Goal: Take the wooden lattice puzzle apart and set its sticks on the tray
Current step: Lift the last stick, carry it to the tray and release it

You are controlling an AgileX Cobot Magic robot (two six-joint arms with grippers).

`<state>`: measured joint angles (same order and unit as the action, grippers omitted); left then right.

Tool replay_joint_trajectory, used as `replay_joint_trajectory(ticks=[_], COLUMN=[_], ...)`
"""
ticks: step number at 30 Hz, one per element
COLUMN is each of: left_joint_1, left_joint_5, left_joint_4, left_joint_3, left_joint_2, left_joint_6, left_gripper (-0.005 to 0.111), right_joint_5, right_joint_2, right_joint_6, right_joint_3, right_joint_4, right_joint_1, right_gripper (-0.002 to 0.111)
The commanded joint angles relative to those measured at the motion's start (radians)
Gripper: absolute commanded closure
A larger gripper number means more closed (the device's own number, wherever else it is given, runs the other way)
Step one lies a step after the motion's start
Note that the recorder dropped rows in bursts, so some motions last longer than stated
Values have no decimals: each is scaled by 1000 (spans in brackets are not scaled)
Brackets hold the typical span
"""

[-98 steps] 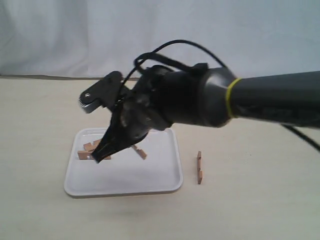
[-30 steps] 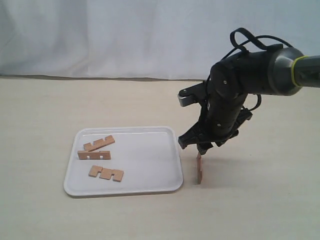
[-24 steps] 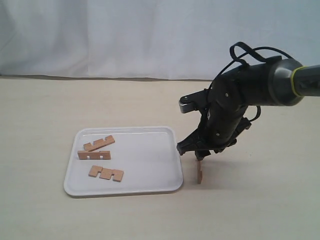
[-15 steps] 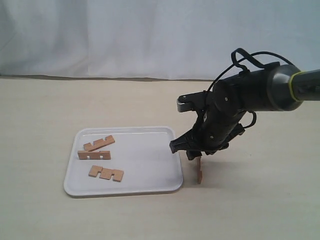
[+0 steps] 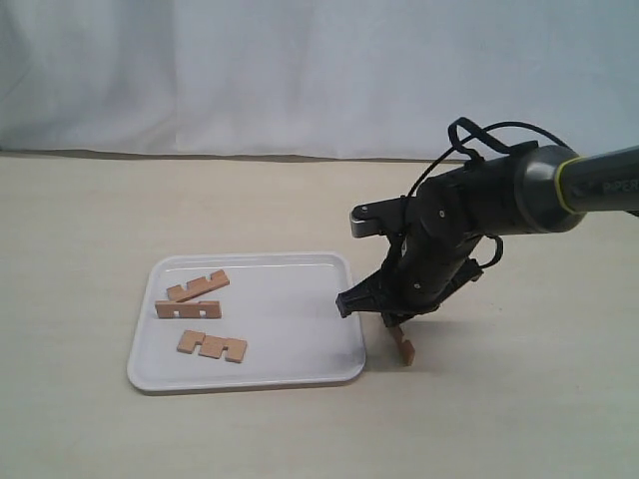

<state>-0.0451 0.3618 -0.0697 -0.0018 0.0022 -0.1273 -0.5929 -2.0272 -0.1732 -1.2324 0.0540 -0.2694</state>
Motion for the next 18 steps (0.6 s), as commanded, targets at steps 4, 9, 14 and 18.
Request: replay_joint_trajectory(ticks=[4, 9, 14, 18], left_joint_1=[-2, -2, -2, -2], left_joint_5=[-7, -7, -7, -7], left_joint_4=[1, 1, 1, 1], left_joint_3=[2, 2, 2, 2], left_joint_2=[-2, -2, -2, -2], left_joint_6=[-5, -5, -5, -5], left_gripper=[107, 107, 107, 107], right_joint_5=[10, 17, 29, 161], right_joint_2=[24, 150, 227, 142], right_joint_6=[-6, 30, 57, 57], right_joint_3=[0, 0, -32, -111], right_joint_4=[7, 7, 7, 7], right_joint_1=[5, -17, -116, -249], right_gripper=[104, 104, 104, 104])
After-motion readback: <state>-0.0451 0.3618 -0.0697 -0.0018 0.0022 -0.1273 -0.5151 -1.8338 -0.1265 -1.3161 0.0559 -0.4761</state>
